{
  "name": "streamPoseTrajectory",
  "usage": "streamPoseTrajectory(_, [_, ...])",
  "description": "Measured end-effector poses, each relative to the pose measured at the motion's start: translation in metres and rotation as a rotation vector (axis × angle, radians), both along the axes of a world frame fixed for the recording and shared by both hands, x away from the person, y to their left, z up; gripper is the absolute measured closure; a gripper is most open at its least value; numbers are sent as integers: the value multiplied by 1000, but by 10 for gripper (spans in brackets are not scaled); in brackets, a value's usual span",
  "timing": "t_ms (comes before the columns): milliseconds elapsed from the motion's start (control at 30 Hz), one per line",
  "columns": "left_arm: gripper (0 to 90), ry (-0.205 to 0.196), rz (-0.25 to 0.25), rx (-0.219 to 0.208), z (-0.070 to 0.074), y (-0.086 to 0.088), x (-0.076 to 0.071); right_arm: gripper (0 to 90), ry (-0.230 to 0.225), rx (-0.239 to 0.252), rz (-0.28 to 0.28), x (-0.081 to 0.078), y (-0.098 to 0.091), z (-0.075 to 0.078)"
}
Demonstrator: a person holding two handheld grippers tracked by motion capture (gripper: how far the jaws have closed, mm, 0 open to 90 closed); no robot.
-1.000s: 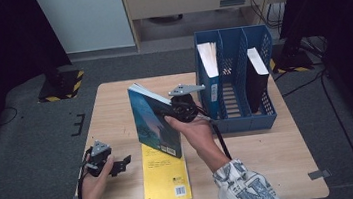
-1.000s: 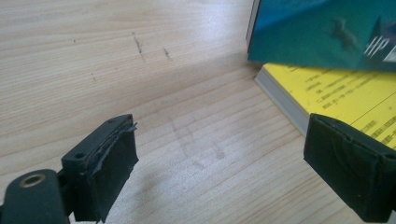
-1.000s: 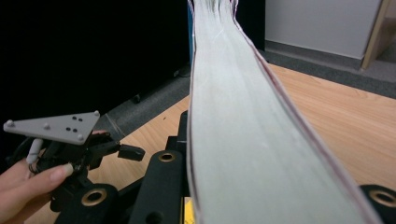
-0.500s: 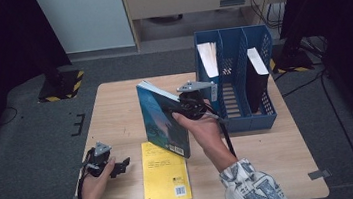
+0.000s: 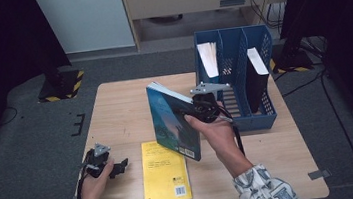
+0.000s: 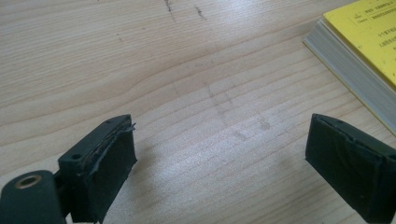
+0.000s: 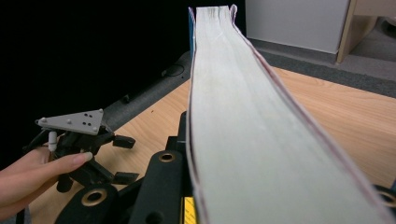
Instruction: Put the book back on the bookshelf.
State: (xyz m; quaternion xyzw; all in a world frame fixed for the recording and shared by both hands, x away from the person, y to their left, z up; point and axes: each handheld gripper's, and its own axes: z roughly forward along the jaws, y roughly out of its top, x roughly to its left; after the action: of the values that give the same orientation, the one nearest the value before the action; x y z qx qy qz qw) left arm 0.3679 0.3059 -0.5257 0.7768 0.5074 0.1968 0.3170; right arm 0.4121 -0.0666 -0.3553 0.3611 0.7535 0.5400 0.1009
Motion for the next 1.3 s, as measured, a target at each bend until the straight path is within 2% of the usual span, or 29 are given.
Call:
streamPoseTrajectory(267, [79,13,-16,32,-4,-1,0,739,-1,15,-19,-5,-19,1])
streamPoseTrajectory(400, [79,15,-16,25,-4,0,1,739,-1,7,-29,-8,-26,1])
streamPoseTrajectory(600, [78,17,-13,20,-5,0,1,738,-1,21,-40,-12,-38,0])
streamPoseTrajectory(933, [68,18,-16,25,-5,-1,0,738,20,58,-56,-22,-56,-1])
streamPoseTrajectory(1133, [66,17,-17,29,-5,-2,0,738,33,98,-65,-27,-70,-2])
streamPoseTrajectory(1300, [63,15,-19,32,-6,-2,-1,737,41,107,-77,-31,-81,-3])
